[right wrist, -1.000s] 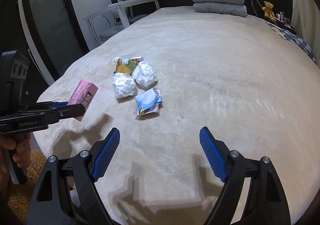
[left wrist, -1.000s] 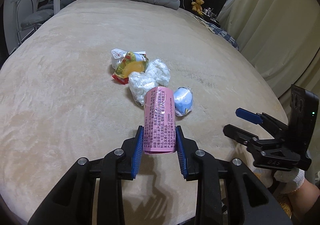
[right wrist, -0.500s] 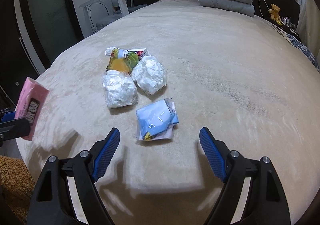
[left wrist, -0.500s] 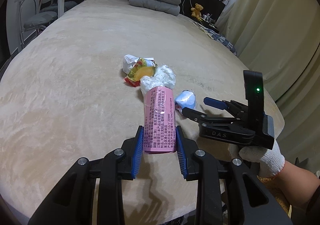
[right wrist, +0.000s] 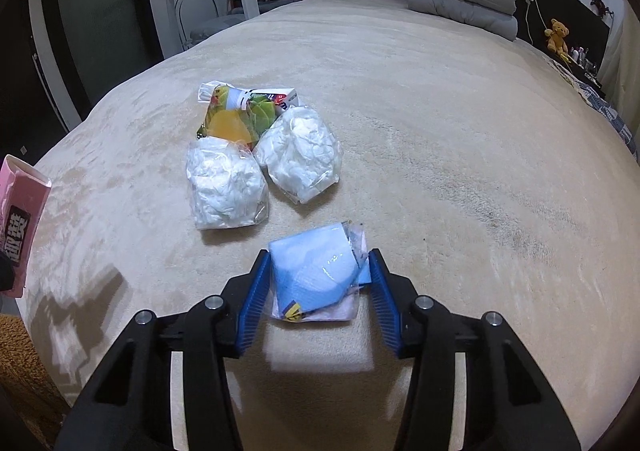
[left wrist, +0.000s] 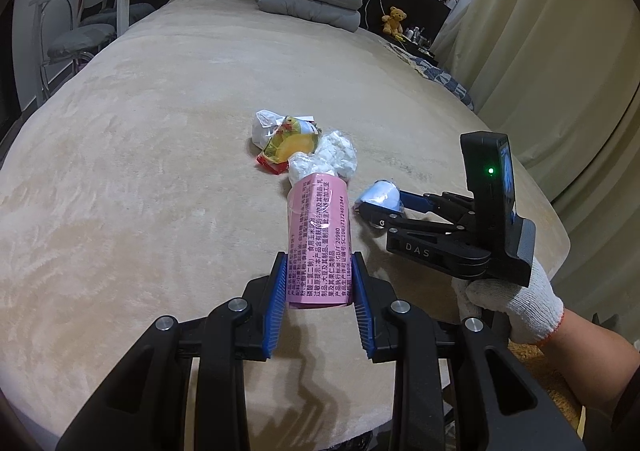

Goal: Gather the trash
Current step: 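Grasp the pink can with the left tool while the right tool grasps the blue-white packet, then carry the pink can and blue packet down over the black bin with both tools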

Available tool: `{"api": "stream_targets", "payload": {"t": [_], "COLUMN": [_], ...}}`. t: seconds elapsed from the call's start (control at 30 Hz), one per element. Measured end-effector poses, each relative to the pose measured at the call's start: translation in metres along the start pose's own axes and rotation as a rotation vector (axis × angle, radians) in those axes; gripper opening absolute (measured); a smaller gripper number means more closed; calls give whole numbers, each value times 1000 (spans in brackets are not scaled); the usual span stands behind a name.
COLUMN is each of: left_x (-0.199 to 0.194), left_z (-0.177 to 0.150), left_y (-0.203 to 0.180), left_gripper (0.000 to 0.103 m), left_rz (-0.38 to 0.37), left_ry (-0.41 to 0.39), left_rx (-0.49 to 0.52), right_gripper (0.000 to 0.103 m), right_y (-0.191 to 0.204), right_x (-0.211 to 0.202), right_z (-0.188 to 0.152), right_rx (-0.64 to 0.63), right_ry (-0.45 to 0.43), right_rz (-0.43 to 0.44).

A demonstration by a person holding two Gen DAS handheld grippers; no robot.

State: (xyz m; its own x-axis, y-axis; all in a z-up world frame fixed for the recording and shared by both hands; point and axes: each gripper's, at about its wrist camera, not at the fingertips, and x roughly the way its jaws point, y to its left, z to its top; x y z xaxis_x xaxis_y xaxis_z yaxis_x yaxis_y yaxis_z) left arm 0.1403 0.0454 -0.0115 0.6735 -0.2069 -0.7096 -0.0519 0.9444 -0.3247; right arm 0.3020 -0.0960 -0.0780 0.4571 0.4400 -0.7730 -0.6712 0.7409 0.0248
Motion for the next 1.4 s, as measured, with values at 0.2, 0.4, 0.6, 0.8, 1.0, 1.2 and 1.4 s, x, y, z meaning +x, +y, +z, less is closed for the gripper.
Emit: {"api": "stream_targets", "payload": {"t": [0.2, 0.4, 0.6, 0.8, 1.0, 1.2, 1.4], "left_x": [-1, -1, -3, -6, -21, -33, -43], "left_z": [-1, -3, -7, -15, -31, -48, -73], "left_y": [1, -1, 2, -4, -11, -20, -33], "left_gripper": [29, 29, 29, 29, 29, 29, 29], "left_rz": [14, 30, 53, 68, 48, 18, -14], "left_ry": [-8, -12, -20, -35, -74, -110, -130], "left_rx": [10, 14, 7, 20, 10, 18, 47], "right_gripper": [49, 49, 49, 49, 49, 49, 49], "right_y": [-4, -6, -10, -11, -12, -9, 1], "right_x": [-13, -31, -62, -97, -116, -137, -150], "right_z": [-3, -7, -15, -31, -49, -76, -106], "right_rx": [23, 55, 116, 165, 197, 240, 264], "right_ry": [-27, -49, -96, -165, -189, -208, -210], "right_rz": [5, 17, 38, 79, 77, 93, 116]}}
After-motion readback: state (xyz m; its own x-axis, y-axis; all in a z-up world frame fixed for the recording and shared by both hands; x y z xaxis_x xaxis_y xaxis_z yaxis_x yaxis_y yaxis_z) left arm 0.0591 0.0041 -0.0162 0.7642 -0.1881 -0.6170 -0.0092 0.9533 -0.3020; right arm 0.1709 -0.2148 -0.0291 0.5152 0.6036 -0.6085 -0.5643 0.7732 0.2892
